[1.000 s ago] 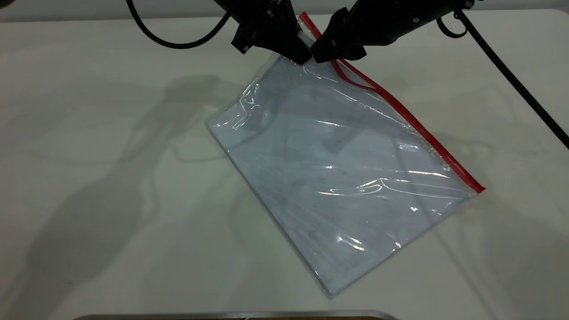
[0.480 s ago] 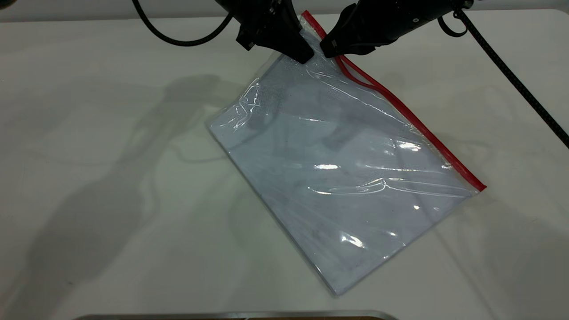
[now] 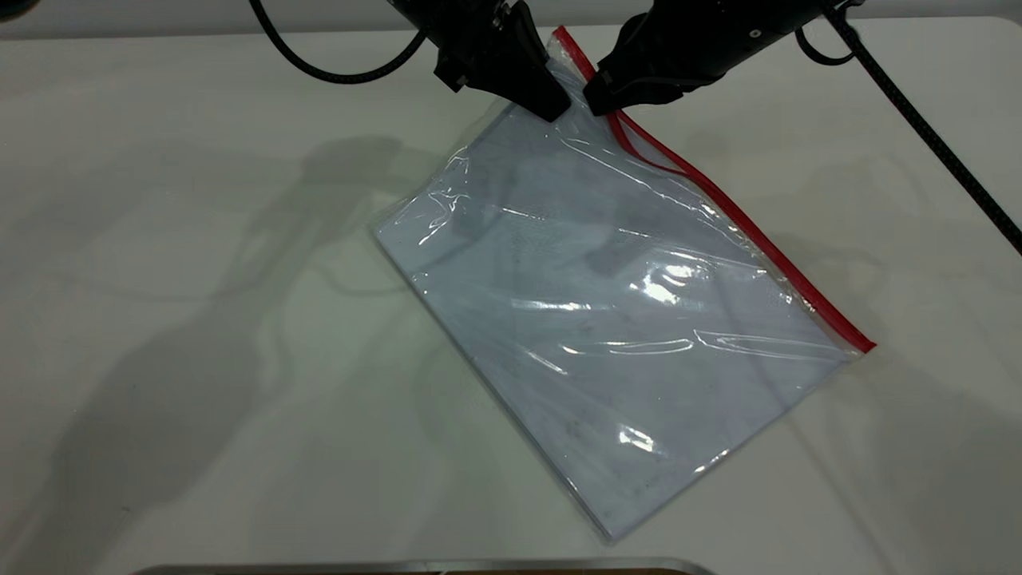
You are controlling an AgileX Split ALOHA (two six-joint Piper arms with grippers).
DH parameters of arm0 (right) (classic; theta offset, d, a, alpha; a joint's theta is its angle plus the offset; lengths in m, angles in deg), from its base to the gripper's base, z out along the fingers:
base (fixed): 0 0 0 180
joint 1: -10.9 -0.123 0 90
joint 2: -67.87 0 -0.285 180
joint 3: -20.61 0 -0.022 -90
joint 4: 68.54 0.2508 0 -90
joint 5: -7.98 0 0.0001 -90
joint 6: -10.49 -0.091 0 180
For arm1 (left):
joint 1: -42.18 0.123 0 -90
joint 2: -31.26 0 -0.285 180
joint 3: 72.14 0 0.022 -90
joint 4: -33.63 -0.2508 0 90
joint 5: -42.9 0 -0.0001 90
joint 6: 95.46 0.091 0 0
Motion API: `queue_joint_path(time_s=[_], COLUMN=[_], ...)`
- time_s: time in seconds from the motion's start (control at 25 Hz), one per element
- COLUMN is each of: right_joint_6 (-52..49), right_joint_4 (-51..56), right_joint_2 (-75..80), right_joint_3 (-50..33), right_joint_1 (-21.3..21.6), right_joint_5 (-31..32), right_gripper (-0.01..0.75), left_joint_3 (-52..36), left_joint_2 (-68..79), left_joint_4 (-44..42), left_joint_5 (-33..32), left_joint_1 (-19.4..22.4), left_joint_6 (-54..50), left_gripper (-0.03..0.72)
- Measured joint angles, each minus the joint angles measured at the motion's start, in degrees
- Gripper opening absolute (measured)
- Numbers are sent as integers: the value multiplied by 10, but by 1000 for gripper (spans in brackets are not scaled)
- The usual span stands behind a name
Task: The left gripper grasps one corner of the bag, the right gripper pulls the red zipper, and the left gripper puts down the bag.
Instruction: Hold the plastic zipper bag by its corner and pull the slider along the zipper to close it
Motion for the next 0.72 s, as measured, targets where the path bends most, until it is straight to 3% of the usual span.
queue_joint_path(time_s=[0.28,0.72], right_joint_6=[-89,-105], right_joint_4=[-82,-103], right_joint_2=[-1,-1], right_joint_3=[5,5], right_joint_1=[32,42], right_joint_5=[54,67], right_gripper=[40,51], left_joint_3=[0,0], left_joint_2=[1,5], left_joint_4=[21,39], left_joint_5=[-1,-1], left_joint_1=[-4,-5], left_joint_6=[-37,-48], left_gripper=[53,53])
